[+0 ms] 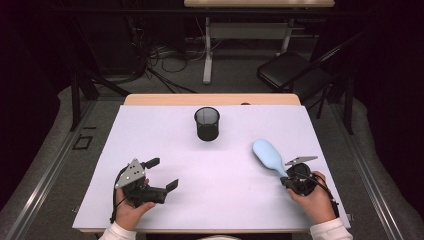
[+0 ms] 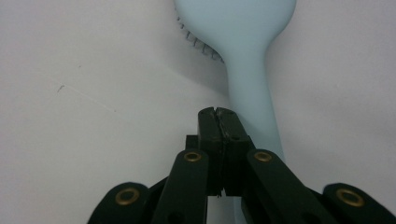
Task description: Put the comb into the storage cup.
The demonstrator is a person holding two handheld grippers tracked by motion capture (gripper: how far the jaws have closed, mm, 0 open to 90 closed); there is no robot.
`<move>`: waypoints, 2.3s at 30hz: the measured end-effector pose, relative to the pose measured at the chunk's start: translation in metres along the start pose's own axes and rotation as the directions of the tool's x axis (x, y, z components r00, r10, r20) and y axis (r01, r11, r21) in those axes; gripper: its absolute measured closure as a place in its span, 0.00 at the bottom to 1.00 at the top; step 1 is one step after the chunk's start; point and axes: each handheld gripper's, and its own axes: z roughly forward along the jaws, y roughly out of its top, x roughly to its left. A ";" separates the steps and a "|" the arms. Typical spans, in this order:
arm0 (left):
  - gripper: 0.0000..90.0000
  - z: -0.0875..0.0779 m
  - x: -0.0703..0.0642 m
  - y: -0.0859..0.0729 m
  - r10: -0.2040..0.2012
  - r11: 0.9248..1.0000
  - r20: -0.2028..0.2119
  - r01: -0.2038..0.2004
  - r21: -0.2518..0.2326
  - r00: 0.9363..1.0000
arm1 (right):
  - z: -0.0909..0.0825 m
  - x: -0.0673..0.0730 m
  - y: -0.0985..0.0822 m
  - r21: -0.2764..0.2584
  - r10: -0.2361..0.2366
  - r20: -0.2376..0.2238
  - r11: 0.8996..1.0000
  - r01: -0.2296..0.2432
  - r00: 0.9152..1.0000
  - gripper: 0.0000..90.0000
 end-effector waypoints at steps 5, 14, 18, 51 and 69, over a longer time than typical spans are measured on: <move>0.01 0.000 0.000 0.000 0.001 1.000 0.000 -0.001 0.001 1.000 | 0.000 -0.002 0.000 -0.005 -0.001 -0.002 1.000 0.001 1.000 0.99; 0.01 0.000 0.000 0.000 -0.002 1.000 -0.001 0.002 0.002 1.000 | 0.001 -0.002 0.000 0.000 0.000 -0.002 1.000 0.000 1.000 0.98; 0.01 0.000 0.000 0.000 -0.004 1.000 -0.003 0.004 0.001 1.000 | 0.001 -0.002 0.000 -0.001 0.000 -0.003 1.000 0.000 1.000 0.97; 0.01 0.000 0.000 0.000 0.005 1.000 0.002 -0.005 0.003 1.000 | -0.007 -0.001 0.002 -0.079 -0.005 -0.061 0.997 0.000 0.998 0.70; 0.01 0.001 0.000 0.000 0.004 1.000 0.000 -0.004 0.003 1.000 | -0.007 -0.004 0.004 -0.121 -0.031 -0.039 0.992 0.026 0.999 0.44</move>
